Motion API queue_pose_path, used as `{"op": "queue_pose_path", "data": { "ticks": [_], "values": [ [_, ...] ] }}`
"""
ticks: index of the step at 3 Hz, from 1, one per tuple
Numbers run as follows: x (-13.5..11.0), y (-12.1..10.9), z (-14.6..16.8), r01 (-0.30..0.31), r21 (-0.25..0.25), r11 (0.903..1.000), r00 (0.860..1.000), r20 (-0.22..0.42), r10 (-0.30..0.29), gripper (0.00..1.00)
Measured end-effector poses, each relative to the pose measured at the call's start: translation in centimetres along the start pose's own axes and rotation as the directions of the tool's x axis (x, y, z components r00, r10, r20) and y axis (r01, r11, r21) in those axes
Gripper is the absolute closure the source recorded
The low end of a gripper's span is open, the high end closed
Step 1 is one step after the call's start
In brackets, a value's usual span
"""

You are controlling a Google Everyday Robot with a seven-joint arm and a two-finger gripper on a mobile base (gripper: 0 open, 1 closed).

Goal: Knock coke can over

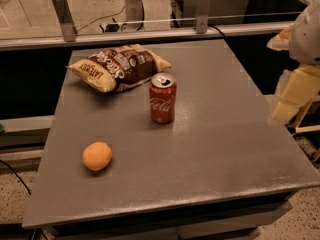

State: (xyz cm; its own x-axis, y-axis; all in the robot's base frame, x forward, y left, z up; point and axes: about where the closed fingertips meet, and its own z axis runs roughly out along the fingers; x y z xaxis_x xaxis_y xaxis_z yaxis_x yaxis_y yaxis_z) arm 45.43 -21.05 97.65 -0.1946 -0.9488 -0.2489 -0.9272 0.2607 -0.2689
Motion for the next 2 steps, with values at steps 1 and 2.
{"op": "queue_pose_path", "data": {
  "ticks": [1, 2],
  "values": [
    [-4.4, -5.1, 2.8, 0.038, 0.06, 0.9975, 0.975, 0.217, -0.05, 0.0],
    [-9.6, -9.3, 5.0, 0.051, 0.101, 0.9936, 0.883, 0.46, -0.092, 0.0]
  ]
}}
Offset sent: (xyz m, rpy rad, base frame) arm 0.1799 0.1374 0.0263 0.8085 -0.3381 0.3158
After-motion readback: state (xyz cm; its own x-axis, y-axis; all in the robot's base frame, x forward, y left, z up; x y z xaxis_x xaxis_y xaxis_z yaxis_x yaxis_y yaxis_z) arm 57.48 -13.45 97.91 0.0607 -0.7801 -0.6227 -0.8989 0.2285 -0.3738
